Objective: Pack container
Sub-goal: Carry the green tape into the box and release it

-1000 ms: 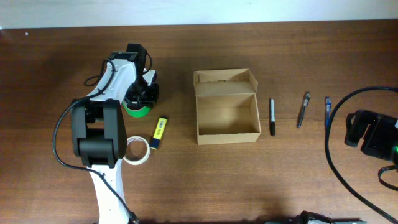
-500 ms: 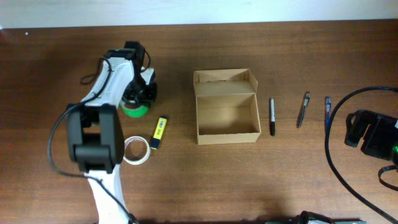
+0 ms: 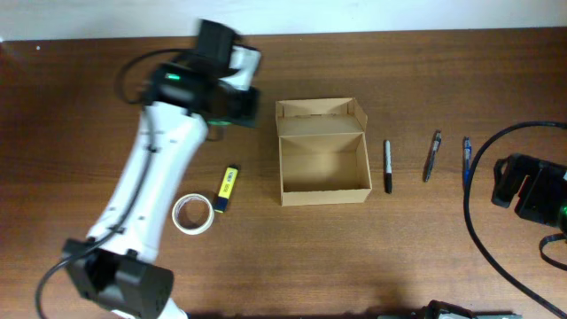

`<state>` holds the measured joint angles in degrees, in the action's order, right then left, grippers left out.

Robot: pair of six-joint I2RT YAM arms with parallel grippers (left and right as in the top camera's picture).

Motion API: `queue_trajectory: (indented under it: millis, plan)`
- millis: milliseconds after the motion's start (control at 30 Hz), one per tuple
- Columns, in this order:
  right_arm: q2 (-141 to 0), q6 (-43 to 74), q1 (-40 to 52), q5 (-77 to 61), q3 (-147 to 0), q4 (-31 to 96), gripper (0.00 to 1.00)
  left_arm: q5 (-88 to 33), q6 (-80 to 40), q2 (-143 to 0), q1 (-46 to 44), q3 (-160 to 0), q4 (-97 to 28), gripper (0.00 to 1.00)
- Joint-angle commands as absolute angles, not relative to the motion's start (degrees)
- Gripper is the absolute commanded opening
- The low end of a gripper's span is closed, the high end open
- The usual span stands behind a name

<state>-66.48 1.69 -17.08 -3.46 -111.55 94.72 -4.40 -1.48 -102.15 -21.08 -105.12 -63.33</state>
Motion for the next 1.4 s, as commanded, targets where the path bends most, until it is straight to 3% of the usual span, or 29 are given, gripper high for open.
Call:
queue_trajectory:
  millis: [0,267,667,1367]
  plan:
    - [-65.82,2.04,-16.45,-3.42,-113.32,94.54,0.99,-4.64,-3.66,-102.89,-27.77,-104.92,-59.44,0.02]
    - [-63.61,2.04,-16.43,-4.05,-119.28,95.18,0.99,-1.89,-5.39,-104.97,-39.16,-105.01,-42.11,0.02]
    - [-62.96,2.22,-13.72,-2.70,-119.66,96.16,0.99,-5.15,-5.13,-116.68,-46.46,-105.01,-46.35,0.02]
    - [-62.96,2.22,-8.32,-0.75,-119.66,97.12,0.99,-4.67,4.82,-124.62,-42.94,-104.29,-59.42,0.02]
